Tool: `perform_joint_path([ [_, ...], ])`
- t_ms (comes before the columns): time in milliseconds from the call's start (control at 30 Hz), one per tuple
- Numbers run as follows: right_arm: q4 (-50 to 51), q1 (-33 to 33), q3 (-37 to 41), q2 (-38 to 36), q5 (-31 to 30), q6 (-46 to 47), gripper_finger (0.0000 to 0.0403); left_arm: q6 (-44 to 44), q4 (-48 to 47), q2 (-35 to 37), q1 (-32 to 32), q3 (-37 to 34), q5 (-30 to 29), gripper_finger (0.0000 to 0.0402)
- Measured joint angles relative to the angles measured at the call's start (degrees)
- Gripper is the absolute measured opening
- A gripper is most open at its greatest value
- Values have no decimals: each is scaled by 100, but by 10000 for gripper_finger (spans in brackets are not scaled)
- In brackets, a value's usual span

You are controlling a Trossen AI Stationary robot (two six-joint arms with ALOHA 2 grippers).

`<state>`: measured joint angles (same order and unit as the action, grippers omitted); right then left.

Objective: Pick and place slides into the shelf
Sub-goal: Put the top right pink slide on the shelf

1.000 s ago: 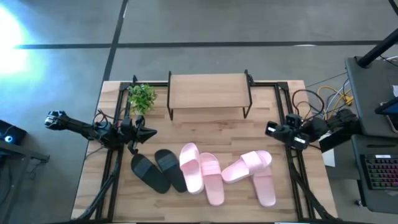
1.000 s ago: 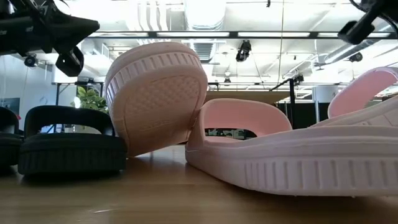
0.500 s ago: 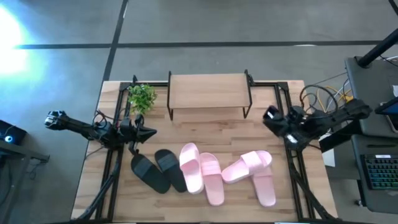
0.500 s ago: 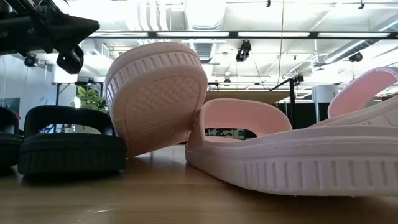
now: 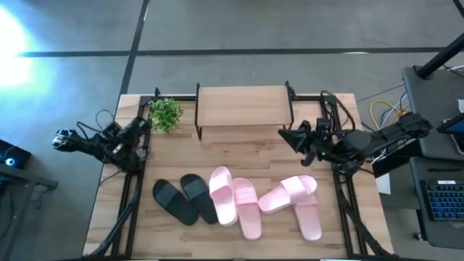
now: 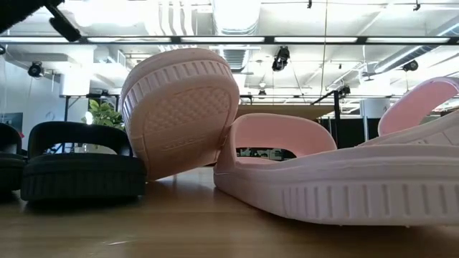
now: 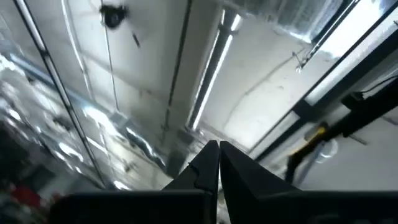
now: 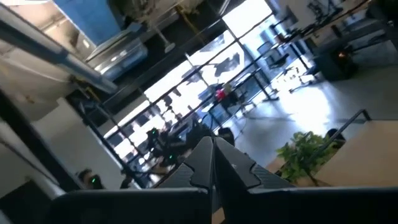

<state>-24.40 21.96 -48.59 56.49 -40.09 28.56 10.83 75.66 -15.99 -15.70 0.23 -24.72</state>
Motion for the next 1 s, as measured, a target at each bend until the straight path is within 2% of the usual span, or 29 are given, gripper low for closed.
perform_joint_path([
  [100,39,2,-154,159,-44,-1,9,-270,192,2,0,0,-1,0],
  [333,43,2,-588,705,-42,-75,9,284,192,8,0,23,6,0],
  [467,25,2,-899,1009,-43,-254,9,-55,215,36,1,47,-470,0],
  [633,55,2,-1331,1530,36,-179,9,-70,212,27,0,73,289,0],
  [767,48,0,-1798,1955,345,-233,9,-73,39,0,0,305,571,0],
  [833,147,-27,-2006,2138,345,-434,9,-73,-308,-66,0,531,555,0],
  [900,357,-90,-2202,2294,330,-591,9,-106,-1060,-160,0,884,542,0],
  [1000,1077,-226,-2521,2386,251,-337,9,-229,-3152,-364,0,1647,437,0],
])
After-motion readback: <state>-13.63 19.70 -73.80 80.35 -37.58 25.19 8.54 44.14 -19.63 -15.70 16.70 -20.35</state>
